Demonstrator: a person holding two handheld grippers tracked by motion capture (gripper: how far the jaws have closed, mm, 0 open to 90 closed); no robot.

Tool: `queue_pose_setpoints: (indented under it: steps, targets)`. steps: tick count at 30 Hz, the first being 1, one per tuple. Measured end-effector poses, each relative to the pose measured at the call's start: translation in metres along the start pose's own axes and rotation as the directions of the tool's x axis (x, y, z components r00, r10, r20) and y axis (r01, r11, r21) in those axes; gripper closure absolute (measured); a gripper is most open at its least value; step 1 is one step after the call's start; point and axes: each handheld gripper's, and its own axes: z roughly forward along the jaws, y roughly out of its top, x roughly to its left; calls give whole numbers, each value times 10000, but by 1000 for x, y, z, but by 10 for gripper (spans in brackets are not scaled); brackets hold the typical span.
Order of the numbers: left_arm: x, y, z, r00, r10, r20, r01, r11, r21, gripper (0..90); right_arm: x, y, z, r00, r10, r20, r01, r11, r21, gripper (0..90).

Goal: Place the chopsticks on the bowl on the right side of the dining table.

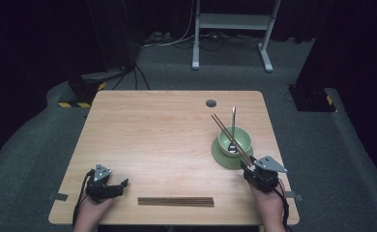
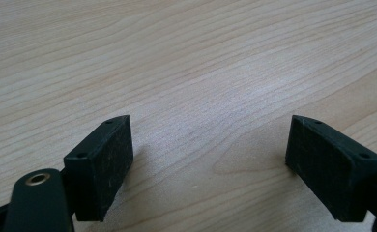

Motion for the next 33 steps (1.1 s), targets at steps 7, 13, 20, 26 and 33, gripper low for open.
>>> queue_pose_setpoints:
  steps: [7,13,20,26,33]
  targets:
    - [0,0,0,10000,-12,-17,12,10000,-5,171,-4,-1,3,9998,-44,-169,40,9997,-242,606]
    - [1,0,0,10000,-51,35,51,10000,11,173,-5,-1,5,9994,-177,-310,166,9992,-352,674]
    - [2,0,0,9999,-133,90,133,9999,48,172,-3,-1,3,9986,-368,-387,353,9986,-391,759]
    - [1,0,0,9999,-111,62,111,9999,34,172,-2,-3,-2,9975,-501,-508,484,9982,-345,760]
    - [1,0,0,9999,-99,55,99,9999,30,173,2,-3,-8,9949,-615,-794,585,9975,-393,759]
